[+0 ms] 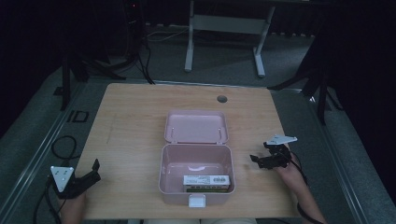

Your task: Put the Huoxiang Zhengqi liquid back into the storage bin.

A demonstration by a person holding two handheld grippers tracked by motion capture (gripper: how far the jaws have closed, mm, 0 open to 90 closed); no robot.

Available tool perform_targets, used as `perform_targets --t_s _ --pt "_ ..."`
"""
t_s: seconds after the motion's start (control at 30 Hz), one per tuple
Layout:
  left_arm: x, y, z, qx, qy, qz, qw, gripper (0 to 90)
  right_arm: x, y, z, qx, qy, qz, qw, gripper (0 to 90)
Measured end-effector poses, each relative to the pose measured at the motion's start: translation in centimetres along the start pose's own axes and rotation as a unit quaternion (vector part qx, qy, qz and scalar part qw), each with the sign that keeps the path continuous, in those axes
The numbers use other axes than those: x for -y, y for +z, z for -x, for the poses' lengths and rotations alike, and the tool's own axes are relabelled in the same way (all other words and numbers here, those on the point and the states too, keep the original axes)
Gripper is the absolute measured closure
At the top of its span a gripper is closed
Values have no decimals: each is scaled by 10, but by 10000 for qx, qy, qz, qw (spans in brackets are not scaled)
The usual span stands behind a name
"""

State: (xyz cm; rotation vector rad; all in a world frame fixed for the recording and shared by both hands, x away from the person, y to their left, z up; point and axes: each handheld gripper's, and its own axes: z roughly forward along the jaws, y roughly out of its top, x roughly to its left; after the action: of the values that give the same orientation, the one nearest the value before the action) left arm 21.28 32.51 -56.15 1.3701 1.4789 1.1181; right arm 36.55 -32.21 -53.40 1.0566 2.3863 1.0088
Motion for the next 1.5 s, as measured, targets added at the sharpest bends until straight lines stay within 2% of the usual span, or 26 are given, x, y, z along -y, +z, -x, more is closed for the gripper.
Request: perform_targets --t_s 0.17,0.3,0.37,0.4,0.57,0.73,0.87,0.9,1.0,1.2,1.27,1.37,1.43,1.5 --pt "0 0 0 -2 0 1 10000 21 12 -1 6 189 312 261 9990 120" --pt "0 0 0 -4 -3 2 10000 21 19 -3 13 484 448 329 9973 119" --pt "0 0 0 -3 -5 0 10000 21 23 -4 16 733 550 347 9952 119" --pt "0 0 0 -5 -5 2 10000 21 25 -4 17 758 582 354 9948 119" --pt "0 0 0 -8 -2 -6 10000 21 32 -10 25 1224 839 402 9881 119" --pt "0 0 0 -10 -4 -9 10000 21 38 -15 31 1483 1111 425 9818 119" --pt "0 0 0 -12 -5 -9 10000 21 42 -20 34 1711 1296 516 9753 119" --pt "0 0 0 -11 -2 -8 10000 21 44 -22 35 1752 1356 587 9734 119" --pt "0 0 0 -11 -5 -9 10000 21 48 -26 37 1774 1417 714 9713 119" --pt "0 0 1 -20 0 -12 10000 21 52 -32 37 1718 1443 961 9697 119" --pt "0 0 1 -21 3 -10 10000 21 52 -32 35 1767 1402 1034 9687 119" --pt "0 0 1 -18 4 -7 10000 21 53 -34 34 1747 1332 1134 9689 119" --pt "0 0 1 -13 6 -4 10000 21 54 -35 33 1798 1319 1211 9673 119" --pt "0 0 0 -7 4 -4 10000 21 55 -37 34 1865 1367 1320 9639 119"
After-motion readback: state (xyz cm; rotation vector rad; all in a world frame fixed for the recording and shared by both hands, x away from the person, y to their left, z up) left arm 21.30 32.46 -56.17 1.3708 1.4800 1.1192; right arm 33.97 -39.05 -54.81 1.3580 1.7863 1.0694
